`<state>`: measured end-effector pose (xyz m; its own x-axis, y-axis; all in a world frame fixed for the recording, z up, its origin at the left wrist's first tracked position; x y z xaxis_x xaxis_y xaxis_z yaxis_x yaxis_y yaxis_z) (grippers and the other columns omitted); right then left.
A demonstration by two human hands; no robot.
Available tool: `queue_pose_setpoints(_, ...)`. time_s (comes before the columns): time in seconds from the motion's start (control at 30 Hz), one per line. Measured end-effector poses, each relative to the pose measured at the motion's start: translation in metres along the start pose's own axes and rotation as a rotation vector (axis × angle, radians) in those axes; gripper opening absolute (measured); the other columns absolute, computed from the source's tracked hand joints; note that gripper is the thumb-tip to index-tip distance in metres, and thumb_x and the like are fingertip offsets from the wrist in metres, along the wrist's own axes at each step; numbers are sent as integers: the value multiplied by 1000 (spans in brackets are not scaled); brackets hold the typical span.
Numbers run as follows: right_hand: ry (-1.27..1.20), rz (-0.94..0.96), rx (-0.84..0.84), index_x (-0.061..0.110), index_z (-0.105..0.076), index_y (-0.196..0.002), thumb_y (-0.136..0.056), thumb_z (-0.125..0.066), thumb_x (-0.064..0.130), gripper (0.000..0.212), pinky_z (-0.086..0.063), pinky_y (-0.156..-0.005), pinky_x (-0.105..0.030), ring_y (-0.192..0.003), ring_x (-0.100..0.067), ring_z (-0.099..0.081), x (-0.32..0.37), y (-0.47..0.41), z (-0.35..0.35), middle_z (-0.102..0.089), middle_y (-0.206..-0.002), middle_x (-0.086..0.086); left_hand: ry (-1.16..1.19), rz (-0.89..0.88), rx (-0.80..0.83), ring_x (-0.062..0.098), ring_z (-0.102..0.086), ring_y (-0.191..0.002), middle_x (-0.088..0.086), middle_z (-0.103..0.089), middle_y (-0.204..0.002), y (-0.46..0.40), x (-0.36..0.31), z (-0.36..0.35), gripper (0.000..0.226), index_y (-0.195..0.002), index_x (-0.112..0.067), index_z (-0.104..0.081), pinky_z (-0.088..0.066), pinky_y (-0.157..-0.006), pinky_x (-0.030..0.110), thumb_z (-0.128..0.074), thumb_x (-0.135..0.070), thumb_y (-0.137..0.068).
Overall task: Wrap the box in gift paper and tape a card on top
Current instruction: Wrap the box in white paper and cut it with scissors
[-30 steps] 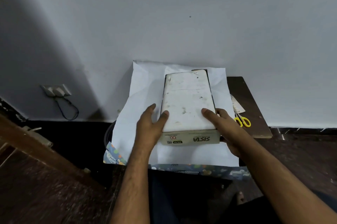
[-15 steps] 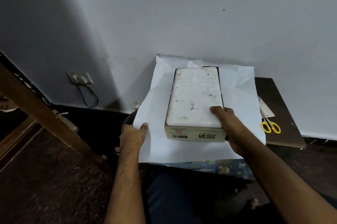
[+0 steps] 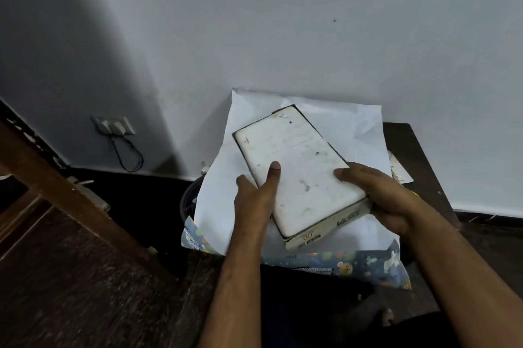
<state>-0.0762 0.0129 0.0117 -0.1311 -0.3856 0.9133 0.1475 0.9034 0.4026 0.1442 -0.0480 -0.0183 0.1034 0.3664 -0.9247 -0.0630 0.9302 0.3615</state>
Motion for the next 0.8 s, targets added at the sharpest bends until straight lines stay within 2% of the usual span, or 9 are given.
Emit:
queue_pose_setpoints(0.03, -11, 4, 0, 17, -74, -110, -95, -66, 27, 20, -53, -94, -44, -99, -26, -72, 0, 0, 1, -77, -112, -7, 70, 56, 21, 24, -64, -103, 0, -62, -119, -1, 3, 1, 74, -124, -16, -49, -58, -78, 39, -71, -70, -79)
queue_pose_setpoints(0.1, -49, 30, -3, 18, -73, -113, -96, -63, 31, 24, -51, -96, -46, -102, -26, -71, 3, 0, 6, -76, -114, -6, 189, 155, 102, 16, -59, -74, 1, -63, -96, -1, 5, 2, 66, -113, -12, -59, -41, -53, 24, -73, -68, -79)
queue_pose_setpoints(0.17, -107, 67, -39, 21, -72, -114, -98, -61, 34, 23, -54, -86, -42, -93, -20, -74, 7, -1, 10, -77, -111, -3, 249, 238, 196, 13, -43, -52, 2, -52, -70, 3, 4, 0, 50, -88, -15, -61, -23, -49, 22, -72, -63, -82)
queue_pose_setpoints(0.23, -167, 109, -130, 21, -73, -110, -101, -57, 39, 25, -52, -72, -35, -81, -16, -73, 11, -5, 16, -79, -100, 1, 308, 277, 252, 10, -44, -43, -3, -49, -56, 9, 0, -5, 42, -81, -18, -58, -30, -43, 19, -71, -57, -86)
queue_pose_setpoints(0.33, -197, 180, -363, 18, -72, -108, -102, -52, 50, 38, -50, -76, -34, -101, -22, -69, 13, -12, 28, -76, -99, 3, 417, 279, 285, 14, -57, -51, 0, -57, -56, 18, -5, -22, 33, -99, -12, -63, -59, -50, 34, -68, -45, -92)
queue_pose_setpoints(0.43, -72, 172, -380, 24, -54, -132, -94, -55, 64, 55, -52, -89, -42, -116, -23, -61, 7, -11, 23, -62, -130, 0, 485, 291, 285, 21, -64, -57, 6, -68, -64, 26, -4, -43, 34, -107, -9, -63, -65, -63, 43, -73, -37, -90)
queue_pose_setpoints(0.5, 4, 153, -310, 29, -35, -146, -89, -60, 64, 72, -57, -75, -40, -109, -19, -64, -2, -9, 11, -58, -132, 1, 469, 260, 279, 24, -69, -64, 12, -73, -80, 30, -4, -57, 37, -111, -9, -64, -65, -68, 44, -77, -35, -88)
queue_pose_setpoints(0.67, 36, 200, -262, 32, -46, -136, -91, -66, 54, 54, -58, -65, -32, -100, -19, -70, -11, -9, 14, -66, -121, 5, 511, 248, 277, 27, -72, -72, 13, -75, -83, 32, -1, -79, 32, -111, -13, -66, -64, -72, 42, -76, -35, -90)
queue_pose_setpoints(0.8, 110, 220, -289, 27, -54, -131, -92, -65, 56, 50, -59, -75, -38, -100, -21, -71, -9, -17, 30, -71, -118, 1, 471, 276, 345, 32, -76, -86, 12, -78, -98, 35, 4, -89, 36, -120, -17, -63, -62, -79, 42, -71, -40, -93)
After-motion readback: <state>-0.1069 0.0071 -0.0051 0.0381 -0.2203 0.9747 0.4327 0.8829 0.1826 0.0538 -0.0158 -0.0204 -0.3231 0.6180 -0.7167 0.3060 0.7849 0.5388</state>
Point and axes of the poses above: each hand's wrist, its own y-axis away from the middle knuckle, its own z-axis out of the back of the hand, x = y × z, the point moved 3 cm from there along -y, towards the middle knuckle
